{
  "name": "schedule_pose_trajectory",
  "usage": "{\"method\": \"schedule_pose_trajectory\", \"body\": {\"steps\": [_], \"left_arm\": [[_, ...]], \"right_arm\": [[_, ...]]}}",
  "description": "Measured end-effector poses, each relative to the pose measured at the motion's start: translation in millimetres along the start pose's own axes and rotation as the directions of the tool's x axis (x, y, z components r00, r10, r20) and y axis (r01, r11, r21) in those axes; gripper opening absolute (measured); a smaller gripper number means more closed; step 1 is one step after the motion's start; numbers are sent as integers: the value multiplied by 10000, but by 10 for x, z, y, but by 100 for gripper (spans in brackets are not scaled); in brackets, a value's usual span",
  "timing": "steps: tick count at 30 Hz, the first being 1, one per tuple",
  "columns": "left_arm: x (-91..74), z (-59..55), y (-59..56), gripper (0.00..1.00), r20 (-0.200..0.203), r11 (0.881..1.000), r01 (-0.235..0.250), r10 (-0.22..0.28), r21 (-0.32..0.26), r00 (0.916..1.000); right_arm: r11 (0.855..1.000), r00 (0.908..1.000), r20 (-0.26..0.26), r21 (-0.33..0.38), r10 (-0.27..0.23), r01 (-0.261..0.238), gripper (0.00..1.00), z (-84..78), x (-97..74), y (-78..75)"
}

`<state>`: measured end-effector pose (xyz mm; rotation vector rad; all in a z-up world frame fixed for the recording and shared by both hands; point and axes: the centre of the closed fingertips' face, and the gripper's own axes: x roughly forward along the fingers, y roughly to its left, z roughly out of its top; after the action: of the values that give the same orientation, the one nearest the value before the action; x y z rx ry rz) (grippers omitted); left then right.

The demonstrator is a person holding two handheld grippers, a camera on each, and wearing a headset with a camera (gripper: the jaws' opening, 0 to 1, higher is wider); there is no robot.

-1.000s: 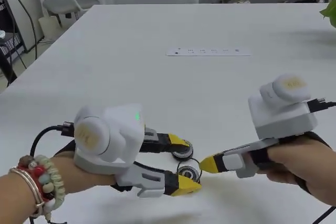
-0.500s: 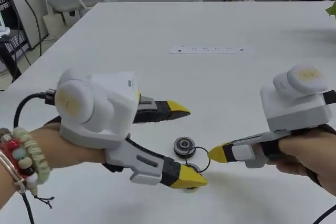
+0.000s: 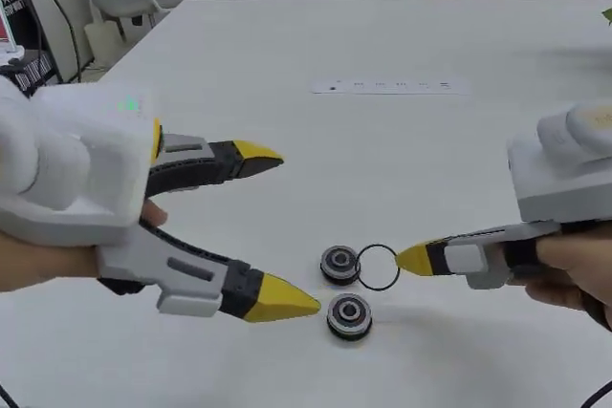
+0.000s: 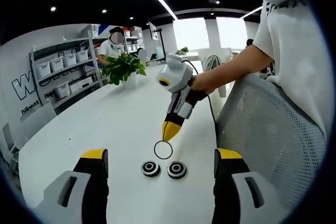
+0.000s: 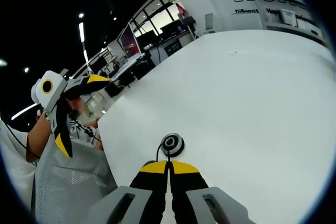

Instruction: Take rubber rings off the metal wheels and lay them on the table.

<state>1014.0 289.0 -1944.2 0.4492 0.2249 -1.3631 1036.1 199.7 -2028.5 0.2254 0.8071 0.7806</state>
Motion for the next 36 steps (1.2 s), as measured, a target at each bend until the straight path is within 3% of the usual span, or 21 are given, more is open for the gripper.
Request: {"method": "schedule_pose_trajectory", "body": {"steps": [6, 14, 23, 33, 36], "left_arm": [[-166, -137, -17, 90, -140, 9978, -593, 589, -291, 9982], [-326, -411, -94, 99, -491, 9880, -1197, 1153, -974, 9921], [-547, -594, -116, 99, -858, 9713, -1736, 1613, -1628, 9832], [-516, -660, -247, 99, -836, 9615, -1838, 1699, -2045, 9819], [-486, -753, -295, 99, -1236, 9641, -1738, 1511, -2008, 9808]], "right_arm": [[9999, 9997, 229, 123, -27, 24, 0, 42, -33, -12], [9996, 9990, 457, 265, -26, 14, 0, 82, -65, -21], [9992, 9990, 453, 404, 37, -55, 0, 73, -58, -15], [9983, 9980, 617, 552, 163, -197, 0, 105, -66, 9], [9973, 9966, 789, 680, 221, -275, 0, 135, -79, 17]]}}
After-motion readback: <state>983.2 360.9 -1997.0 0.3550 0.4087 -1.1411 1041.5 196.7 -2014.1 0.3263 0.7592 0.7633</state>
